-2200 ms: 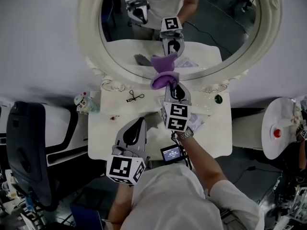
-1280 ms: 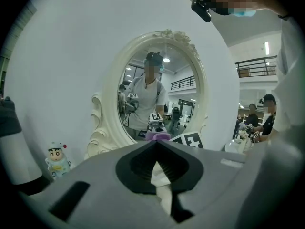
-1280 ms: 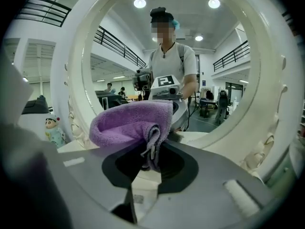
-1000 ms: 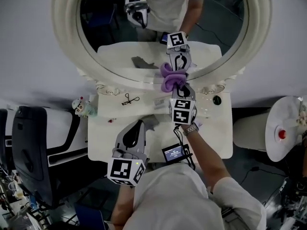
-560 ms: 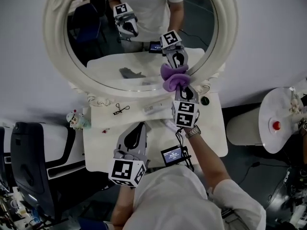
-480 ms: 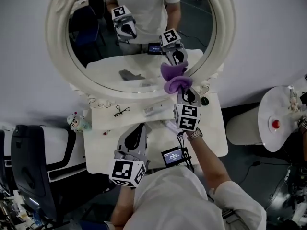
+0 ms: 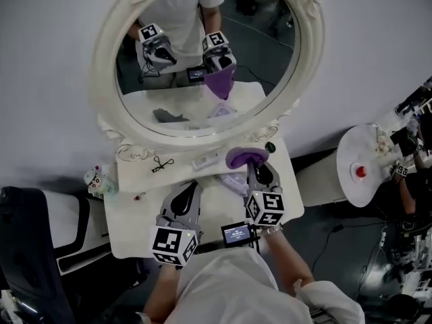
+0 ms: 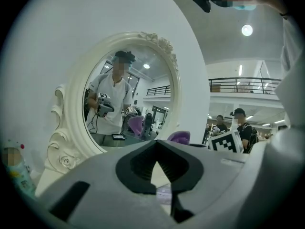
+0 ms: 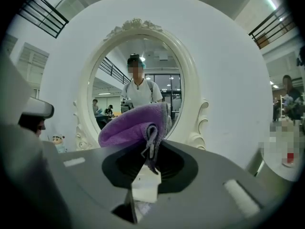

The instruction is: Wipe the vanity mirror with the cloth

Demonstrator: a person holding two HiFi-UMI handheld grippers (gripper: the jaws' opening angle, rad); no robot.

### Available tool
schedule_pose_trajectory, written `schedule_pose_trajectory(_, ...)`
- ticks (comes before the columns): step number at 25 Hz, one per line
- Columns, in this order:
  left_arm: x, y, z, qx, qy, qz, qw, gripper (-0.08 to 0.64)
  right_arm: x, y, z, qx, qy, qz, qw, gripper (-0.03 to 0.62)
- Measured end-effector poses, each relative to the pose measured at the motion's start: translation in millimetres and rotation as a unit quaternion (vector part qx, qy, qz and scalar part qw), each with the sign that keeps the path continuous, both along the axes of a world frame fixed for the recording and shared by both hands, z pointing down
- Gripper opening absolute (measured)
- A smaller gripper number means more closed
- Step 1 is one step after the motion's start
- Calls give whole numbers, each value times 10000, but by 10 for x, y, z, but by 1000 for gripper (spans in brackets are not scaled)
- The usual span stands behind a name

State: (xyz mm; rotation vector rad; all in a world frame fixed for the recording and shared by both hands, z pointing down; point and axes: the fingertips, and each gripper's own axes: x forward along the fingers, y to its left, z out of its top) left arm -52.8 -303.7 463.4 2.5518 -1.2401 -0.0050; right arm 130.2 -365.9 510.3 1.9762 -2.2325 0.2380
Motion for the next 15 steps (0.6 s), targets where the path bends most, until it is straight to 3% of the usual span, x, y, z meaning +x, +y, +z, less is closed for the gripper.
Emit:
schedule_pose_trajectory(4, -95, 116, 83, -42, 264, 186, 9995, 0, -95, 406, -110, 23, -143, 52, 9999, 71)
schedule_pose_trajectory(10, -135, 348, 82, 58, 371, 258, 9990, 0, -200, 980, -399, 216, -835, -197, 9961, 71)
schedule_pose_trajectory(15, -208, 712, 61, 362, 31, -35, 9993, 0, -237, 1344, -403, 372, -1468, -554, 9869, 71)
